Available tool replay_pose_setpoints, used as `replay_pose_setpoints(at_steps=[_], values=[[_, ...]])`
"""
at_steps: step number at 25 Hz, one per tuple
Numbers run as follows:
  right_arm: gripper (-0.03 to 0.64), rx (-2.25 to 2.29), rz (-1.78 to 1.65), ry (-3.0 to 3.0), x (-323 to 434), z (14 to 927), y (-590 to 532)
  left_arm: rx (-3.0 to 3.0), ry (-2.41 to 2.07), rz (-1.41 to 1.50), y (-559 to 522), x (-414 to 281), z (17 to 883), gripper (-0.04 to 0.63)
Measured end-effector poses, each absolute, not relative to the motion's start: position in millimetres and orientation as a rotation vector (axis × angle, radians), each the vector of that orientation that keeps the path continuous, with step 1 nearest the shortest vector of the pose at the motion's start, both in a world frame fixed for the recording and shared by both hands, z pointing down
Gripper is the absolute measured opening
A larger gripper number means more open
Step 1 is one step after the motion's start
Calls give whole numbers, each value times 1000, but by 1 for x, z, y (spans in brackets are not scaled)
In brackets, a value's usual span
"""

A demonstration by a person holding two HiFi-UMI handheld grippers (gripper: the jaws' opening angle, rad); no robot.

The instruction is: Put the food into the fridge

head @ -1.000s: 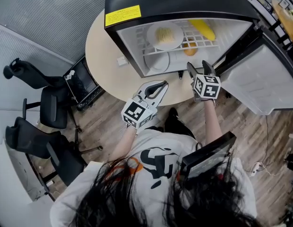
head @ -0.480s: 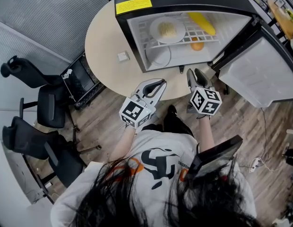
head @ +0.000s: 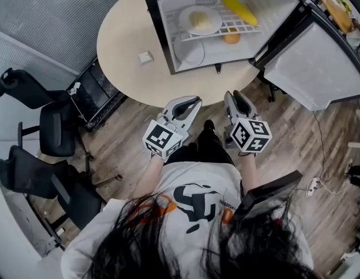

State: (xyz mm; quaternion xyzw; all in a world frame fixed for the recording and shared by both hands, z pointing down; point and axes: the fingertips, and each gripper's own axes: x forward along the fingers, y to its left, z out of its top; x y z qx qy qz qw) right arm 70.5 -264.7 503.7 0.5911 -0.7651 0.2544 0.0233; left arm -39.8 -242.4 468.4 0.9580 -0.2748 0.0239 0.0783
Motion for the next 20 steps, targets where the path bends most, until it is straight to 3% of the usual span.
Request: replay_pose_setpoints(at_steps=[20], values=[[66,1851,832,-2365,89,491,-176,2941,-726,91,-174,8,446,14]])
